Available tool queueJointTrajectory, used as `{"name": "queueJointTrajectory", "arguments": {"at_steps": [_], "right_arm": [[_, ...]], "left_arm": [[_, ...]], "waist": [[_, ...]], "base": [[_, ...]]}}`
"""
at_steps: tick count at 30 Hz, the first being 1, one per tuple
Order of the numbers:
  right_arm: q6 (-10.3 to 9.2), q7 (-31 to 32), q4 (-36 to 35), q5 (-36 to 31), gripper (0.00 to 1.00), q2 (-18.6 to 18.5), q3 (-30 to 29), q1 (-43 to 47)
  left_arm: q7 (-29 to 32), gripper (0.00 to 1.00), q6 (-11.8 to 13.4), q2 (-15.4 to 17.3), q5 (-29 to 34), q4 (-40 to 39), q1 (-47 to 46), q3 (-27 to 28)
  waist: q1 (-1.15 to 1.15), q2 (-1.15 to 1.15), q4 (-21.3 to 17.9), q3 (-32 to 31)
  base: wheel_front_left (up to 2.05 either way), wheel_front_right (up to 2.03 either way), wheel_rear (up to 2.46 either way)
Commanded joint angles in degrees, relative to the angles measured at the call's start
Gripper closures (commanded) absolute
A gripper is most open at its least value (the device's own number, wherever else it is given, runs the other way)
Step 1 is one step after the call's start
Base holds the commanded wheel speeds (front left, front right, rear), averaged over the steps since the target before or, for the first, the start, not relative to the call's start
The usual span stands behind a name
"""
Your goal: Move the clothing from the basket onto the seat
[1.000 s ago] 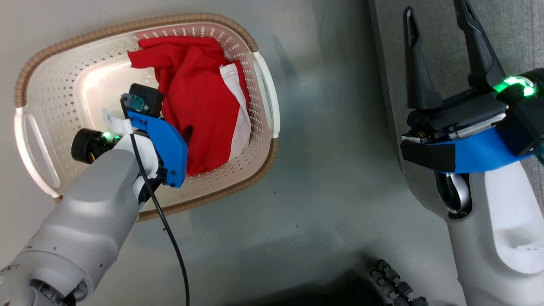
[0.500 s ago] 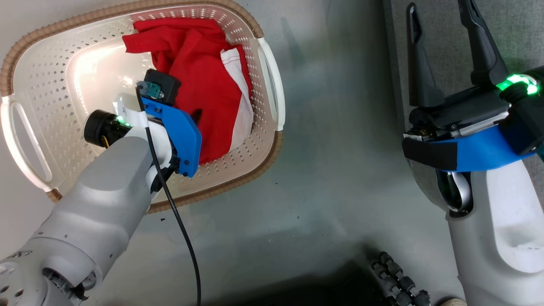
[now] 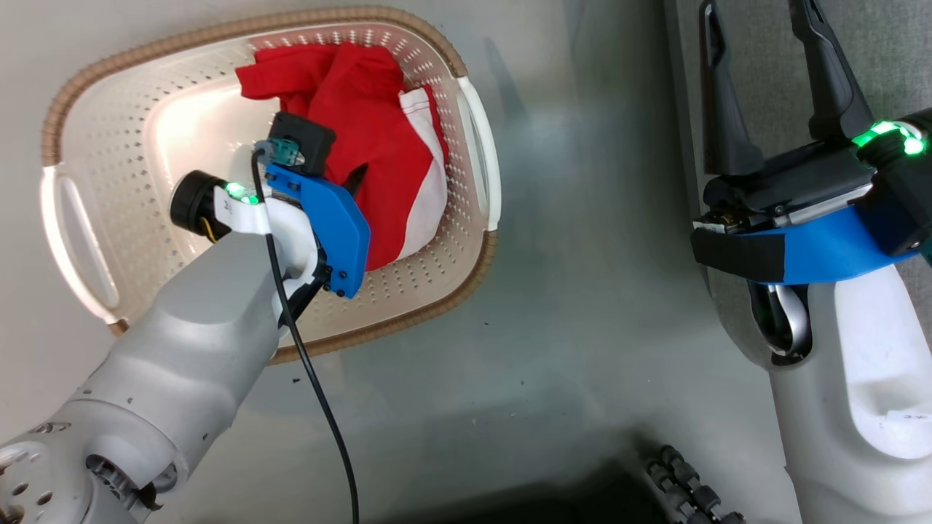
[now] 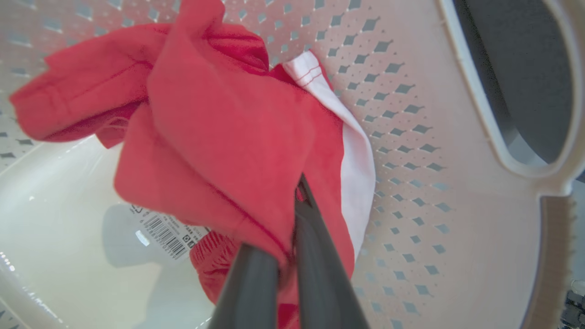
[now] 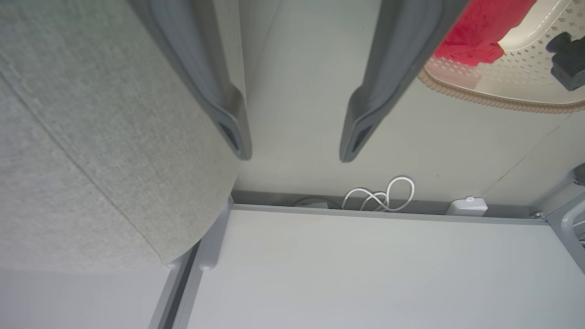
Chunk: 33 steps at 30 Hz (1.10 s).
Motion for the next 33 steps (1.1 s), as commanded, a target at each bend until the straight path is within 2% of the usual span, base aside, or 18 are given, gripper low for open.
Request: {"name": "queueJointTrajectory", "arguments": {"at_steps": [1, 16, 23, 27, 33], "right_arm": [[0.01, -0.21, 0.14, -0.22, 0.0, -0.19, -0.2, -0.27], [0.01, -0.21, 2.47, -0.04, 0.0, -1.72, -0.87, 2.8], [0.01, -0.21, 3.74, 0.34, 0.0, -2.26, -1.8, 5.58], [0.01, -0.21, 4.57, 0.4, 0.0, -2.46, -2.22, 7.53], [0.01, -0.21, 5.7, 0.63, 0.0, -2.61, -2.57, 10.45]], "left_arm": [[-1.06, 1.0, -0.08, 0.25, 0.85, -0.35, 0.01, -0.16], [-11.41, 1.0, -0.08, -0.96, 3.68, -2.52, 3.85, -0.53], [-13.69, 1.0, -0.09, -1.36, 1.6, -3.85, 5.59, -0.23], [-14.04, 1.0, -0.09, -1.08, 2.22, -5.44, 5.4, 1.83], [-14.04, 1.0, -0.09, 0.02, 7.34, -9.5, 7.78, 8.17]], "waist": [[0.0, 0.0, 0.67, -1.03], [0.0, 0.0, 5.18, -11.98], [0.0, 0.0, 7.05, -18.49], [0.0, 0.0, 8.03, -22.43], [0.0, 0.0, 9.0, -28.41]], "base": [[0.0, 0.0, 0.0], [0.0, 0.0, 0.0], [0.0, 0.0, 0.0], [0.0, 0.0, 0.0], [0.0, 0.0, 0.0]]}}
